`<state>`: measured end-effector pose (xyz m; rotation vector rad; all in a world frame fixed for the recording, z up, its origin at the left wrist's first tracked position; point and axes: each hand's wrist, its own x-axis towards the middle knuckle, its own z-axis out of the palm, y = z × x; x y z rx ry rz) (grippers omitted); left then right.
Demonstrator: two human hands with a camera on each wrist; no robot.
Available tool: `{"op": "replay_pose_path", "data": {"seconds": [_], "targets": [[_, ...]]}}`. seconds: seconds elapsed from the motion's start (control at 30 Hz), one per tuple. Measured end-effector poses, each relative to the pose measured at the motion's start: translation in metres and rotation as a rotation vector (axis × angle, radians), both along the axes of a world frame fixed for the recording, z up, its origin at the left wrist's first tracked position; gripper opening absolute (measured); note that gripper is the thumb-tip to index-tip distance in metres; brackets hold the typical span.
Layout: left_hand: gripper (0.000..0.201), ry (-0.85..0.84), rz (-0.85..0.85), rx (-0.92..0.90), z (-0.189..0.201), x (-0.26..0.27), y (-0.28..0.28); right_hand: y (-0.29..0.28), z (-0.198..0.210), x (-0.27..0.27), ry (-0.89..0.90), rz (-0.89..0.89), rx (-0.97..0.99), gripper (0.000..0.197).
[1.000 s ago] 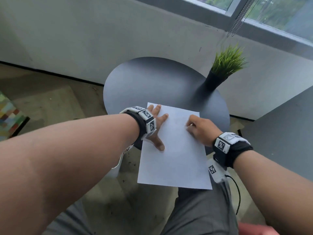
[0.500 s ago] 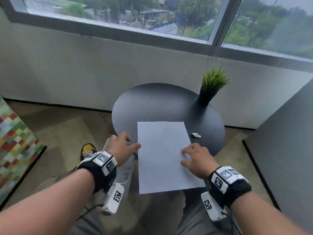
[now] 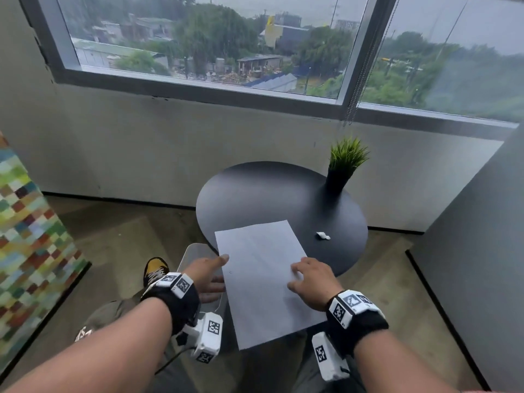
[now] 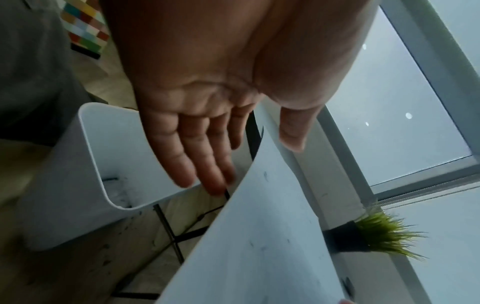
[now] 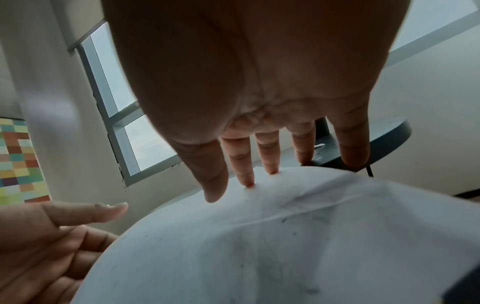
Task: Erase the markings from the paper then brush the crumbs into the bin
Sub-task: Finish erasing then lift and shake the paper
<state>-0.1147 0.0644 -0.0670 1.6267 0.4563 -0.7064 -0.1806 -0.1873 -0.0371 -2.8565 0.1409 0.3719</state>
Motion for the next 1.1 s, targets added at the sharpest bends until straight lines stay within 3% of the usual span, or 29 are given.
{"op": "replay_pose_path", "data": {"seconds": [0.13,0.27,0.33,0.43,0.5,0.6,0.67,0.83,0.9,1.0,1.1], "targets": [[0.018,-0.132,-0.023,0.001,0.012,-0.002,-0.010,-0.001,0.003,0.000,0.047,-0.022,0.031,0.047],[0.027,-0.458,-0.142,0.236,0.043,0.023,-0.013,-0.014,0.016,0.013,0.010,-0.181,0.233,0.054],[0.025,-0.601,-0.200,0.261,0.065,0.033,-0.016,-0.026,0.028,0.025,-0.057,-0.247,0.329,0.058],[0.026,-0.714,-0.151,0.144,0.095,0.049,-0.017,-0.043,0.052,0.044,-0.125,-0.423,0.692,0.069],[0.013,-0.741,-0.116,0.065,0.112,0.058,-0.016,-0.049,0.070,0.054,-0.152,-0.483,0.907,0.056],[0.007,-0.779,-0.088,-0.018,0.129,0.067,-0.014,-0.048,0.099,0.065,-0.303,-0.372,0.824,0.016],[0.015,-0.815,-0.022,-0.065,0.134,0.073,-0.013,-0.044,0.111,0.072,-0.413,-0.300,0.806,0.006],[0.014,-0.904,0.126,-0.133,0.133,0.086,-0.009,-0.029,0.120,0.079,-0.672,-0.113,0.603,0.022],[0.016,-0.897,0.101,-0.049,0.120,0.089,-0.009,-0.027,0.106,0.079,-0.638,-0.137,0.551,0.024],[0.026,-0.787,-0.064,0.194,0.089,0.085,-0.011,-0.024,0.077,0.076,-0.421,-0.221,0.526,0.013],[0.024,-0.793,-0.072,0.242,0.083,0.085,-0.015,-0.023,0.072,0.074,-0.467,-0.256,0.552,0.017]]}}
